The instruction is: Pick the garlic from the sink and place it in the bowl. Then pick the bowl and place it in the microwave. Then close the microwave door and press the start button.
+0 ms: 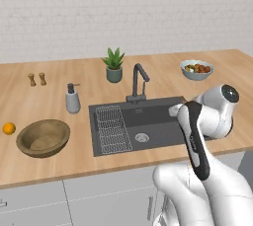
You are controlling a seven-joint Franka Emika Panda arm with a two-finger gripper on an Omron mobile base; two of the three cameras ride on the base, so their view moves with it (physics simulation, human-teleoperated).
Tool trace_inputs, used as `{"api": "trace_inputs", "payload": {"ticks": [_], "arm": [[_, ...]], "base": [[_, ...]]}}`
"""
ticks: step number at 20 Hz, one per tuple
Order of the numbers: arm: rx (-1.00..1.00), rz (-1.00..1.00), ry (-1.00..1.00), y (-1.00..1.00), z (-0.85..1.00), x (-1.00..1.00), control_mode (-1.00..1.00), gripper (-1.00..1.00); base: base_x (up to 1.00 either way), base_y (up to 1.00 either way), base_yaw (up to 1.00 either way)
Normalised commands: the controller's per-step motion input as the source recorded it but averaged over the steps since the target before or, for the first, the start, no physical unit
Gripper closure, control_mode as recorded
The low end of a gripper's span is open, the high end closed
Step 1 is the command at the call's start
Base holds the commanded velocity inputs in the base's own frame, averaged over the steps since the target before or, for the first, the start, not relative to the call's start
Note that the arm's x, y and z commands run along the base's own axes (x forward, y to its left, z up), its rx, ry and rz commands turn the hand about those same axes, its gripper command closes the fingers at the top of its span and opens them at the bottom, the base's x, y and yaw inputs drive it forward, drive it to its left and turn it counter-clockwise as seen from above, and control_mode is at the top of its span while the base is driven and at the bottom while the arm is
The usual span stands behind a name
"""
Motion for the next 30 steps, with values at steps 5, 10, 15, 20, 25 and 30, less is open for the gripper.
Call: {"api": "trace_inputs", "payload": {"ticks": [5, 10, 15, 20, 25, 30], "arm": [[0.00, 0.06, 0.15, 1.00, 0.52, -0.73, -1.00, 1.00], [0.00, 0.13, 0.26, 1.00, 0.82, -0.36, -1.00, 1.00], [-0.01, 0.12, 0.19, 1.00, 0.26, -0.10, -1.00, 1.00], [-0.03, 0.21, 0.01, 1.00, -0.23, 0.01, -1.00, 1.00], [-0.10, 0.24, 0.01, 0.99, -0.04, 0.44, -1.00, 1.00], [-0.07, 0.20, 0.00, 0.88, -0.13, 0.53, -1.00, 1.00]], "base": [[0.00, 0.00, 0.00], [0.00, 0.00, 0.00], [0.00, 0.00, 0.00], [0.00, 0.00, 0.00], [0.00, 0.00, 0.00], [0.00, 0.00, 0.00]]}}
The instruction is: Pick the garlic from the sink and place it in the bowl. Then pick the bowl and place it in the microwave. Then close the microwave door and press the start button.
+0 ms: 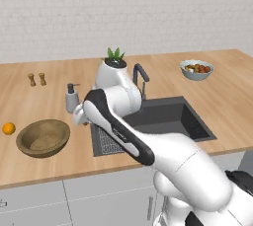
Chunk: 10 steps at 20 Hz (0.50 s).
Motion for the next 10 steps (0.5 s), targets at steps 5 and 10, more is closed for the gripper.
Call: {"api": "trace_inputs", "payload": {"ticks": [5, 10], "arm": [[0.00, 0.21, -0.05, 0.75, -0.35, 0.31, -1.00, 1.00], [0.01, 0.11, -0.02, 0.32, -0.40, 0.30, -1.00, 1.00]], "base": [[0.00, 0.00, 0.00], [0.00, 0.00, 0.00]]}}
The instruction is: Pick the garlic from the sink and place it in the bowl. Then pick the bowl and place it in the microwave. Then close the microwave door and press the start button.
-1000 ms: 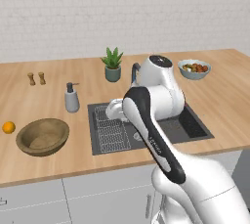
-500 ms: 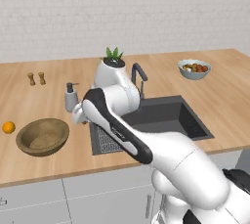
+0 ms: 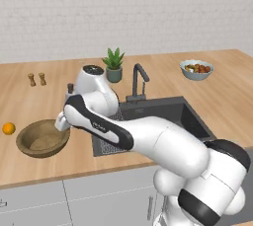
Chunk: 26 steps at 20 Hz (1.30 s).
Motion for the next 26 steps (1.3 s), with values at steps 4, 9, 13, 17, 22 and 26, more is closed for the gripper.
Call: {"api": "trace_inputs", "payload": {"ticks": [4, 9, 13, 17, 22, 26], "arm": [[-0.06, 0.00, 0.00, 0.39, -0.09, 0.33, -1.00, 1.00], [-0.05, 0.00, 0.04, 0.28, -0.07, 0.26, -1.00, 1.00], [-0.03, 0.00, 0.03, 0.24, -0.25, 0.35, -1.00, 1.00], [-0.05, 0.00, 0.00, 0.44, -0.28, 0.37, -1.00, 1.00], [-0.02, 0.00, 0.05, 0.34, -0.20, 0.33, -1.00, 1.00], [0.00, 0.00, 0.06, 0.16, -0.48, 0.15, -1.00, 1.00]], "base": [[0.00, 0.00, 0.00], [0.00, 0.00, 0.00], [0.00, 0.00, 0.00], [0.00, 0.00, 0.00], [0.00, 0.00, 0.00], [0.00, 0.00, 0.00]]}}
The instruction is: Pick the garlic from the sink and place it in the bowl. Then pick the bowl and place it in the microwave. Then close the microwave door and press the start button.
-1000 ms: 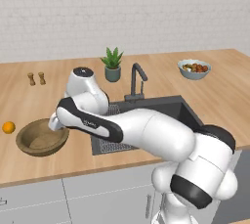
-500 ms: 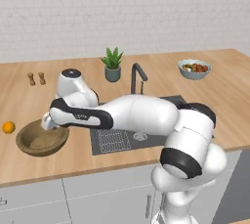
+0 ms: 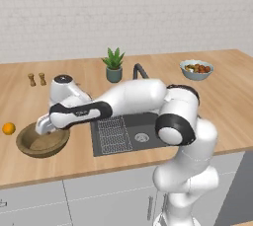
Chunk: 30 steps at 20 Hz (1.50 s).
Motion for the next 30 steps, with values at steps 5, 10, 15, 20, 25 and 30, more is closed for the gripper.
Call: {"api": "trace_inputs", "payload": {"ticks": [5, 10, 15, 20, 25, 30], "arm": [[-0.01, 0.00, 0.00, 0.16, -0.37, 0.11, -1.00, 1.00], [-0.04, 0.00, 0.00, 0.26, -0.23, 0.12, -1.00, 1.00], [-0.01, 0.00, 0.00, 0.02, -0.30, 0.08, -1.00, 1.00], [0.00, 0.00, 0.01, 0.00, -0.39, 0.02, -1.00, -1.00], [0.00, 0.00, 0.04, -0.01, -0.40, 0.14, -1.00, -1.00], [0.00, 0.00, 0.03, -0.03, -0.07, 0.12, -1.00, -1.00]], "base": [[0.00, 0.00, 0.00], [0.00, 0.00, 0.00], [0.00, 0.00, 0.00], [0.00, 0.00, 0.00], [0.00, 0.00, 0.00], [0.00, 0.00, 0.00]]}}
